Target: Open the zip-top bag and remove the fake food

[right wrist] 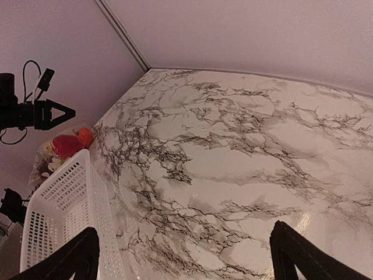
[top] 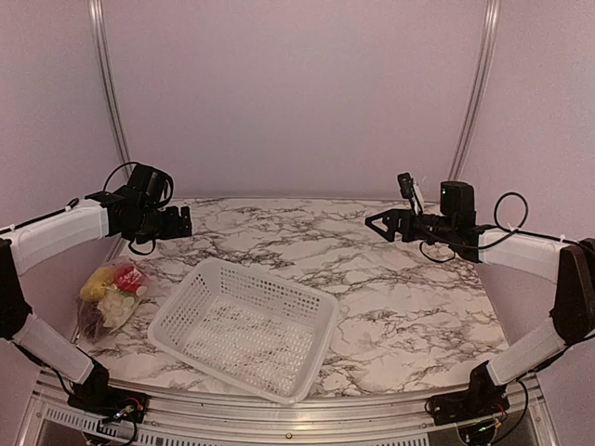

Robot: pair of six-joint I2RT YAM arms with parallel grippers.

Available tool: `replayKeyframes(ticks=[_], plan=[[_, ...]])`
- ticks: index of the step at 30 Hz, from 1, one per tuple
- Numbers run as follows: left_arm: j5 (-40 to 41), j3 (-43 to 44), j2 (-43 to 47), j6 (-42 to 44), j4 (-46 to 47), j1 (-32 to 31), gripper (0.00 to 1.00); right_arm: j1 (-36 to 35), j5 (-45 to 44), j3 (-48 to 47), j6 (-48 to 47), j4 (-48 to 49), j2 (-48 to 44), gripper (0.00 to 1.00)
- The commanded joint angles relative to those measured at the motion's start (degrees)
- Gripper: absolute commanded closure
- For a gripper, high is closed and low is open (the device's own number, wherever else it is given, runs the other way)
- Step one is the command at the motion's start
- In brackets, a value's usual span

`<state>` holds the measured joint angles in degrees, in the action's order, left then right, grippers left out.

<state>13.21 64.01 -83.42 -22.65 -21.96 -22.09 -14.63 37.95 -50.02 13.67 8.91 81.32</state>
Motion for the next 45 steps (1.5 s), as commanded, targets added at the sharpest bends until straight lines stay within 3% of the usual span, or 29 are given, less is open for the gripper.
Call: replayKeyframes(ticks=[1,5,13,18,26,31,38,42,45], plan=[[3.76,1.55,2.96,-0.03,-9.04,-0.14,0.01,-0.84,1.69,-2.37,-1.01,-0.53,0.68,0.01],[4.65,2.10,6.39,-1.94,-15.78,-0.20,0.01,-0.84,2.41,-2.29,-1.10,0.24,0.94,0.01],[15.08,-0.10,11.25,-11.86,-29.21,-0.29,0.01,-0.84,4.58,-1.01,0.65,4.22,1.64,0.01],[22.11,-0.84,7.01,-16.32,-33.50,-0.17,0.01,-0.84,5.82,-0.56,1.61,6.74,3.02,0.01],[27.75,-0.27,-1.31,-16.55,-32.26,0.09,0.04,-0.84,6.17,-0.40,0.51,6.14,2.80,0.01],[29.49,-1.03,-3.85,-16.07,-31.56,0.77,0.22,-0.84,6.09,-0.25,0.27,6.04,2.88,0.01],[27.90,-1.76,-4.14,-12.99,-28.51,3.26,0.75,-0.84,6.00,-0.47,0.31,6.25,2.97,0.01],[25.95,-0.97,-4.50,-10.55,-26.37,5.33,0.99,-0.75,5.90,-0.37,0.22,6.35,2.88,0.01],[24.30,0.91,-4.78,-7.57,-23.97,5.65,1.00,-0.72,5.82,-0.10,0.45,6.82,3.07,0.01]])
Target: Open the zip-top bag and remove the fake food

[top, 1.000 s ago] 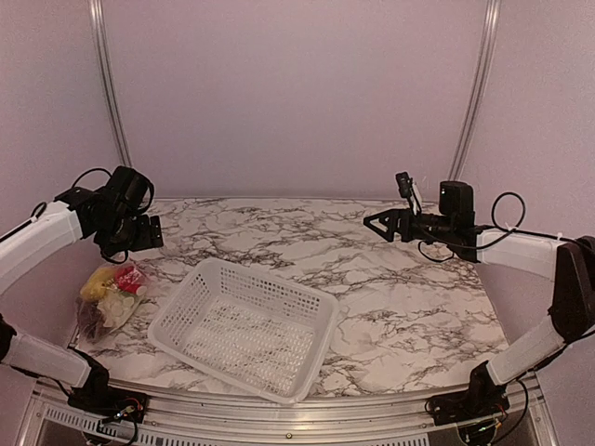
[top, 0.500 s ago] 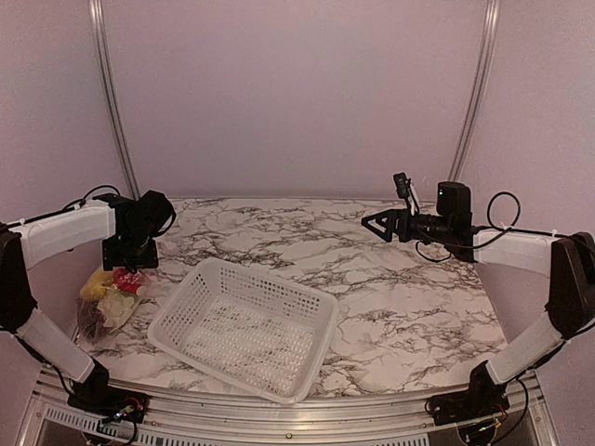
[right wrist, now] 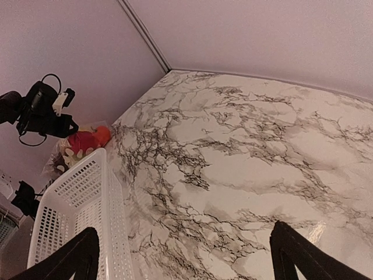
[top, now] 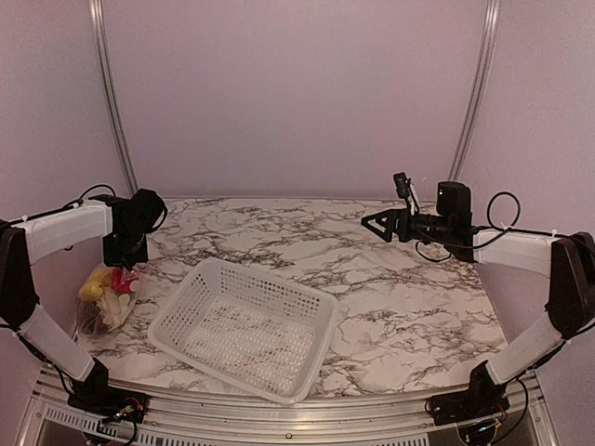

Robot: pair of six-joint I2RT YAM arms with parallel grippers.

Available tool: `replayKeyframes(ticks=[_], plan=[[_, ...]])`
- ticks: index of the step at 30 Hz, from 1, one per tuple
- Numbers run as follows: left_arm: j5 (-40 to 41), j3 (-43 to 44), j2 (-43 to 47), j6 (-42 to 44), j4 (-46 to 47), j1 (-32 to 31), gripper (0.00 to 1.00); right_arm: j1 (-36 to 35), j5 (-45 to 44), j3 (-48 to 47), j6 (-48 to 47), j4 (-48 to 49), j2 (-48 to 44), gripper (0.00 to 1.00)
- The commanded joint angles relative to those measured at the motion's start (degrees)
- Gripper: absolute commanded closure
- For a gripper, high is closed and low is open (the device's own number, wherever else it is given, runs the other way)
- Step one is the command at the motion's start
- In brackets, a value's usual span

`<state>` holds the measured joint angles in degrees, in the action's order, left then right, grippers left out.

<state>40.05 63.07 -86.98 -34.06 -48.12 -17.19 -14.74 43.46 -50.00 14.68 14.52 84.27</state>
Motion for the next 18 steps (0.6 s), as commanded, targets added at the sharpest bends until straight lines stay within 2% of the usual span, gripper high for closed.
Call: replayKeyframes(ticks=[1,9,18], plan=[[-3.16,2.97,-1.54,4.75,2.91,0.75,1.00,-0.59,0.31,-0.03,-0.39,1.38,0.18,0.01],[-8.02,16.20,-5.76,14.36,10.45,-0.56,1.00,0.23,1.13,0.42,1.77,4.09,0.71,0.01],[-18.02,30.03,-14.34,23.64,22.94,-6.06,1.00,1.32,1.14,0.97,3.19,5.82,0.48,0.01]])
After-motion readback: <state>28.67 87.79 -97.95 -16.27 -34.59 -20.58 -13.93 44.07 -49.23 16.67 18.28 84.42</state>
